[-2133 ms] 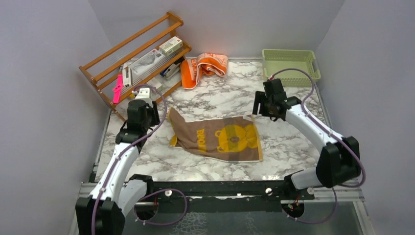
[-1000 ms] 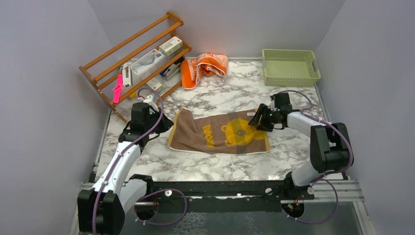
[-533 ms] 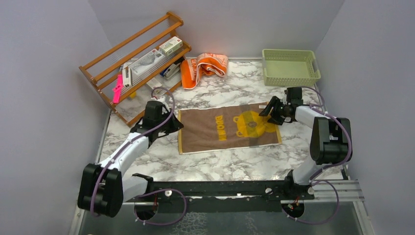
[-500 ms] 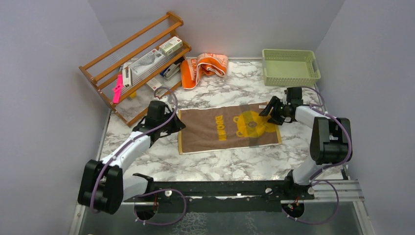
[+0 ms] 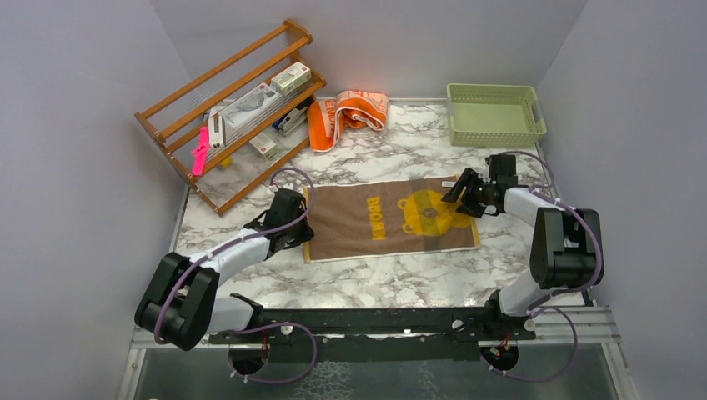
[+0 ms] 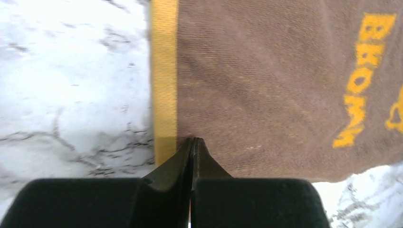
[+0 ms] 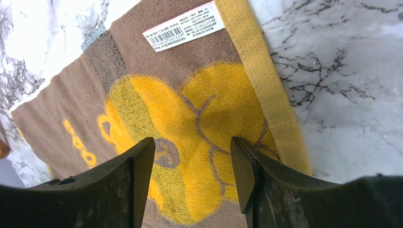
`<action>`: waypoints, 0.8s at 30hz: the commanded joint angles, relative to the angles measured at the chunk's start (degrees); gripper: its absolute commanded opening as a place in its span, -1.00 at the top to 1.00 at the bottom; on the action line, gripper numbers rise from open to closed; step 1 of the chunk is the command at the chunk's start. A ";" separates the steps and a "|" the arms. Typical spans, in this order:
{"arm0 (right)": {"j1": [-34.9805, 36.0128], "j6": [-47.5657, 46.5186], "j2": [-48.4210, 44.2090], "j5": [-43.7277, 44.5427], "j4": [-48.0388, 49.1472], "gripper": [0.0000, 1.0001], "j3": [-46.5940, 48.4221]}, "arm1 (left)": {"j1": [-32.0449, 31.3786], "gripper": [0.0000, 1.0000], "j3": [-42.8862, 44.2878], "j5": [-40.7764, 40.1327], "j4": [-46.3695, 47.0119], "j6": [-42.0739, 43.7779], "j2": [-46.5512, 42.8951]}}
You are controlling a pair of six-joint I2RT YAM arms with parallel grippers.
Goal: Roll the towels
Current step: Flatten out the towel at the center of the board.
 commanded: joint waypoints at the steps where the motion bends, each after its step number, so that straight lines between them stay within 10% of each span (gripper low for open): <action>1: -0.16 -0.36 -0.92 0.08 -2.68 -0.23 -3.96 | 0.12 1.00 -1.29 -10.61 -5.20 -0.27 -4.13; 11: -0.16 -0.24 -4.64 -0.34 -3.07 -0.25 -9.87 | 0.31 1.00 -2.87 -7.21 0.95 0.35 -5.76; 24: -0.16 -0.46 -8.55 1.12 -5.97 -0.27 -10.96 | 4.46 1.00 0.68 -12.89 -14.22 1.08 -1.34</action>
